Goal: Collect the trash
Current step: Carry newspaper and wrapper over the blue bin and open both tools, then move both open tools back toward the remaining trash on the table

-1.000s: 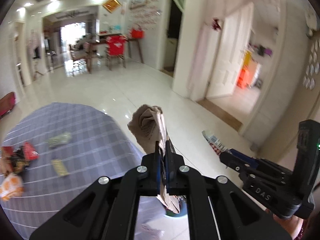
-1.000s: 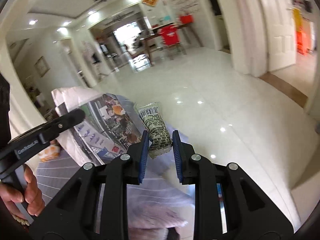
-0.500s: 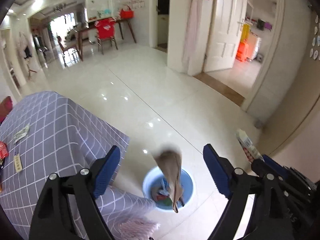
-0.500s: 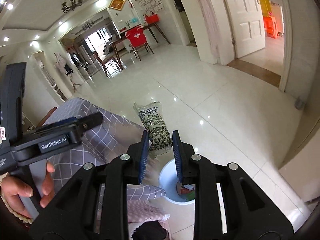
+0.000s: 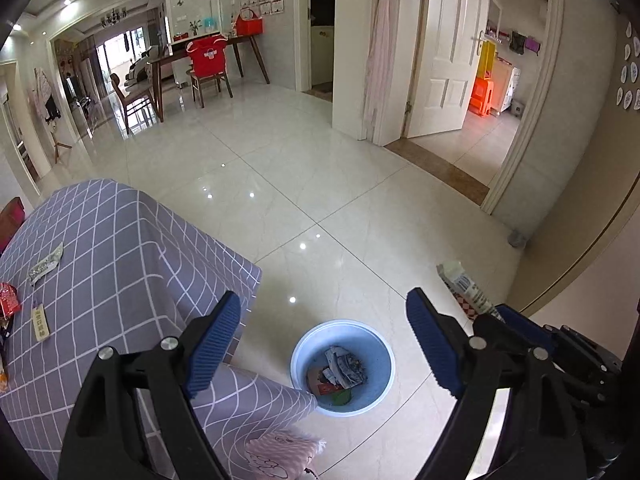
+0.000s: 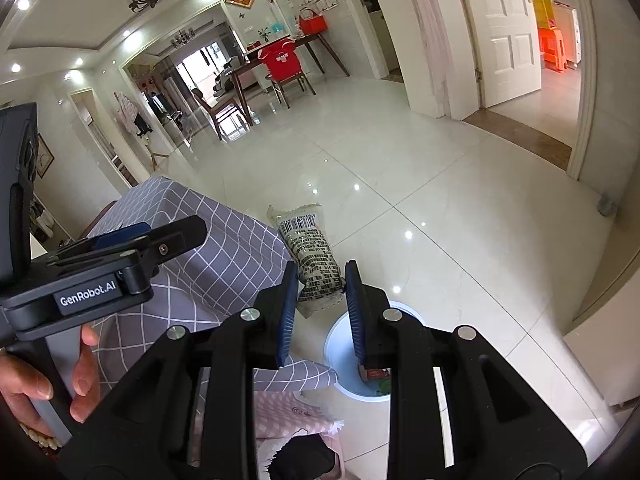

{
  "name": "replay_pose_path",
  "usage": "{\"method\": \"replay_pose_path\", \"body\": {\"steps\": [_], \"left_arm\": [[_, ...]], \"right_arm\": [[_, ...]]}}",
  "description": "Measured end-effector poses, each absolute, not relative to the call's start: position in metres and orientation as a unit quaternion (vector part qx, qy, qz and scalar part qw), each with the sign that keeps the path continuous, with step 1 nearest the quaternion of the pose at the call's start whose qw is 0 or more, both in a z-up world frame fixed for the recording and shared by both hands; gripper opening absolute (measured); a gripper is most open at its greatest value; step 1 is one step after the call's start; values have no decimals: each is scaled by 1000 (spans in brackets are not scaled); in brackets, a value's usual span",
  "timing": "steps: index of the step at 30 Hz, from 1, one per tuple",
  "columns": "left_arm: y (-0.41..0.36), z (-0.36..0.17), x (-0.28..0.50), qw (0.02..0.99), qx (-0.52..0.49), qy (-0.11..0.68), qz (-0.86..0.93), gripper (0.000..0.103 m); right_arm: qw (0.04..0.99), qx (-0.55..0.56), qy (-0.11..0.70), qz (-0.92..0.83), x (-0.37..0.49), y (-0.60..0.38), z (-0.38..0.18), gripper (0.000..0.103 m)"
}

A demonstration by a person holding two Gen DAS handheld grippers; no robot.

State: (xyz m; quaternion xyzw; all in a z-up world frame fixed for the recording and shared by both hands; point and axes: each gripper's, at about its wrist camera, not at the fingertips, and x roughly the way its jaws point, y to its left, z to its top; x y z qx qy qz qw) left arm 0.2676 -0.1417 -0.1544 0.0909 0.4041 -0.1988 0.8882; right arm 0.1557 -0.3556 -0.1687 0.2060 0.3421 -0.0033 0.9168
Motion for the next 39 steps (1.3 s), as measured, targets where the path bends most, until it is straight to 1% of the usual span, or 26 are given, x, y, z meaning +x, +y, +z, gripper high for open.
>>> {"method": "replay_pose_path", "body": {"steps": [9,11,12,13,14,15,21,30,35,39], "left_arm": [[-122,-146,269,896,84,395,-185,83],[-121,-143,271,899,81,391,-181,83],[-118,-142,272,900,79,390,-177,83],[-115,-141,273,901,77,390,-175,83],[-112,-140,274,901,75,390,-173,83],[-108,-139,274,902,75,389,-170,83],[-90,-135,276,902,71,389,-171,83],[-64,-126,270,908,56,382,-165,83],[-31,-122,273,915,50,374,-142,83],[10,-119,282,919,32,377,-109,83]], "right_arm": [[920,199,337,0,165,-350,-168,24],[922,197,332,3,169,-348,-168,27],[925,195,327,-2,171,-346,-167,31],[926,192,325,-7,173,-346,-168,47],[926,192,325,-13,175,-345,-169,57],[926,193,324,-18,176,-344,-170,61],[924,189,332,-13,177,-333,-172,61],[927,175,333,-1,180,-309,-153,61],[930,162,330,22,186,-273,-142,61],[930,148,331,51,200,-239,-132,61]]}}
